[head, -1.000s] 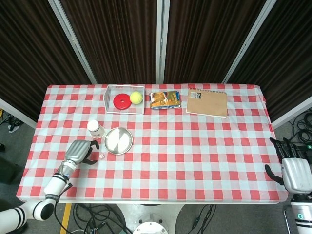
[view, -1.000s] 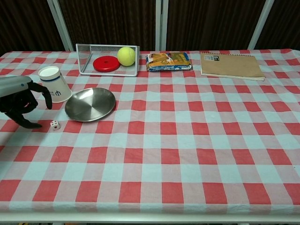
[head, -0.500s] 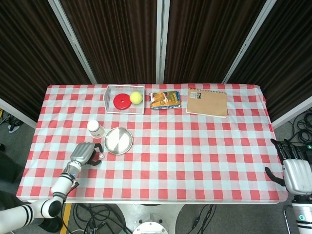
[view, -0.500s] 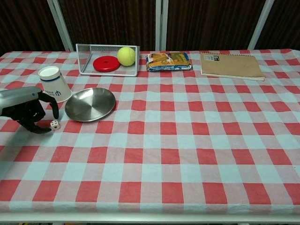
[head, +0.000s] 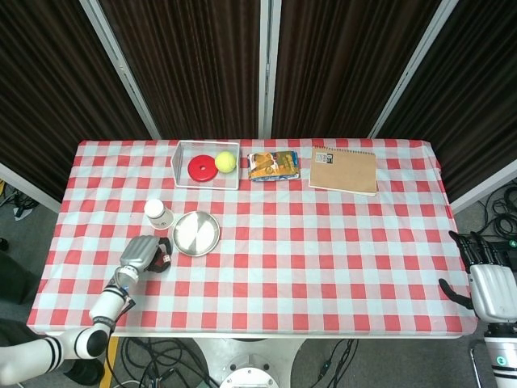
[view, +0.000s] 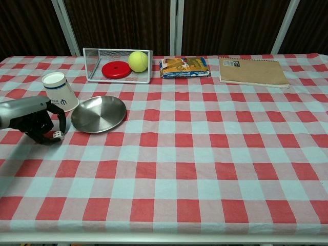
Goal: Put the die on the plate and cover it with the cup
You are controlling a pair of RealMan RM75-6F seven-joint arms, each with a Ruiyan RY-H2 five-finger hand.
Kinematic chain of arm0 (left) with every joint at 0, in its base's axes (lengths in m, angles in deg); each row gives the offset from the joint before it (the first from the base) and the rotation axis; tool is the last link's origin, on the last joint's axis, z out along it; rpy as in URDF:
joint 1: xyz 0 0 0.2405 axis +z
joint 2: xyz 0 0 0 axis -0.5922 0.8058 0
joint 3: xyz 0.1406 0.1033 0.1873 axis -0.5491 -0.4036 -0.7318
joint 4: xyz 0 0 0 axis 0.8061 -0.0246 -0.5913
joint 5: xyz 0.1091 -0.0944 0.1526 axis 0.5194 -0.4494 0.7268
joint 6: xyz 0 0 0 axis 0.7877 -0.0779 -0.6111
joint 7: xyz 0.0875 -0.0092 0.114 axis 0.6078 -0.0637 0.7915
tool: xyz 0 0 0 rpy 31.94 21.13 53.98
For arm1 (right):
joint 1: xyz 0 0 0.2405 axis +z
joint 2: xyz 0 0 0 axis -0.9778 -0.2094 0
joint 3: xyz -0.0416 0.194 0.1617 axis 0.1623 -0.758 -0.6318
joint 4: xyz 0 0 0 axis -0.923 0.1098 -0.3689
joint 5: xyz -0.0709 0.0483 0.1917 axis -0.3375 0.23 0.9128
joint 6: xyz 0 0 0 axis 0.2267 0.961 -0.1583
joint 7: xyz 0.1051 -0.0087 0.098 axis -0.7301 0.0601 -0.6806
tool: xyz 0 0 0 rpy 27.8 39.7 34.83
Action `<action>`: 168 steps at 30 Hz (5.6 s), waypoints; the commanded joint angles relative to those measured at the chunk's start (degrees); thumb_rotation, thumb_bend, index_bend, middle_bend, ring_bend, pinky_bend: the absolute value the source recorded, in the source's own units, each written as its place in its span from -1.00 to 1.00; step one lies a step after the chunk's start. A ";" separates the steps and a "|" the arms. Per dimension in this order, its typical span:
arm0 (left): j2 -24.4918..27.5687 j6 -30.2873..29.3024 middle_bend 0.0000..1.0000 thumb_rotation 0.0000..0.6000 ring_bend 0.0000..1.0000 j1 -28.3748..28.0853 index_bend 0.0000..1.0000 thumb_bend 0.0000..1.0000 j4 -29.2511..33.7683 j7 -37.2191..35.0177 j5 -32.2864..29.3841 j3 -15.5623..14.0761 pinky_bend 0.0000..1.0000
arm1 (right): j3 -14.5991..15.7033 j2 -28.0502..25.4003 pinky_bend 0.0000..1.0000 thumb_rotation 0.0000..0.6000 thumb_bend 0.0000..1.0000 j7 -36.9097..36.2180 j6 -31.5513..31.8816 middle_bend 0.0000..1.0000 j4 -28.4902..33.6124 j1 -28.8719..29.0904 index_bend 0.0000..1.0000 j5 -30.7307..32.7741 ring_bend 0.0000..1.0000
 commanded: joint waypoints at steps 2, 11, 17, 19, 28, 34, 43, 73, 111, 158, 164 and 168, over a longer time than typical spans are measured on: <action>1.08 -1.76 0.79 1.00 0.78 -0.11 0.17 -0.21 2.54 0.29 1.39 0.37 0.92 | -0.02 -0.01 -0.76 1.00 -0.74 0.05 0.12 -0.67 0.00 0.00 -0.80 -0.12 -0.91; -0.64 -0.30 0.79 1.00 0.78 -5.60 0.16 -0.22 0.66 2.99 1.35 4.04 0.92 | 0.05 -0.06 -0.76 1.00 -0.74 -0.39 0.34 -0.67 -0.11 -0.15 -0.80 -0.25 -0.91; -4.81 3.76 0.79 1.00 0.78 -10.33 0.08 -0.21 -5.54 6.66 -2.38 4.94 0.92 | 0.14 0.00 -0.76 1.00 -0.74 -0.87 0.49 -0.67 -0.38 -0.20 -0.80 -0.56 -0.91; -5.73 4.41 0.78 1.00 0.78 -11.32 -0.04 -0.21 -6.61 7.80 -3.67 4.96 0.92 | 0.21 -0.01 -0.76 1.00 -0.74 -1.09 0.57 -0.67 -0.50 -0.27 -0.80 -0.66 -0.91; -1.57 -5.84 0.62 1.00 0.71 -7.41 -0.57 -0.55 2.05 7.32 0.62 3.64 0.90 | 0.20 -0.22 -0.76 1.00 -0.74 -1.19 1.06 -0.67 -0.44 -0.65 -0.80 -0.58 -0.91; 5.97 -15.00 0.47 1.00 0.51 -0.24 -0.40 -0.59 7.97 0.00 4.94 2.90 0.84 | 0.13 -0.48 -0.76 1.00 -0.74 -0.84 1.66 -0.67 -0.14 -0.79 -0.80 -1.00 -0.91; 6.93 -15.62 -0.14 1.00 -0.21 4.72 -0.43 -0.65 2.36 -13.51 3.66 4.10 0.12 | 0.32 -0.66 -0.76 1.00 -0.77 -1.31 1.48 -0.67 -0.10 -0.63 -0.80 -1.61 -0.91; -6.46 6.18 -0.62 1.00 -0.75 -3.53 -0.33 -0.70 -26.57 -46.01 8.00 9.54 -0.61 | 0.39 -1.34 -0.76 1.00 -0.77 0.26 2.05 -0.67 1.46 -1.27 -0.80 -1.43 -0.91; -5.74 2.98 -0.50 1.00 -0.74 -7.00 -0.05 -0.44 -12.94 -39.94 13.19 7.09 -0.74 | 0.62 -1.09 -0.76 1.00 -0.77 -1.20 1.49 -0.67 0.35 -1.36 -0.80 -1.19 -0.91; -4.77 1.77 -0.50 1.00 -0.74 -4.53 -0.05 -0.43 -11.93 -35.91 8.43 7.49 -0.80 | 0.81 -1.07 -0.76 1.00 -0.77 -1.80 1.52 -0.67 0.44 -1.63 -0.80 -1.31 -0.91; -4.84 1.76 -0.50 0.99 -0.74 -4.65 -0.05 -0.43 -9.97 -36.24 10.79 6.18 -0.80 | 0.74 -1.28 -0.76 1.00 -0.77 -1.12 1.14 -0.67 0.93 -1.39 -0.80 -1.24 -0.91; -5.47 2.09 -0.50 0.99 -0.74 -5.10 -0.05 -0.43 -11.33 -35.67 10.46 6.32 -0.80 | 0.54 -1.44 -0.76 1.00 -0.77 -0.79 1.06 -0.67 1.26 -1.27 -0.80 -1.03 -0.91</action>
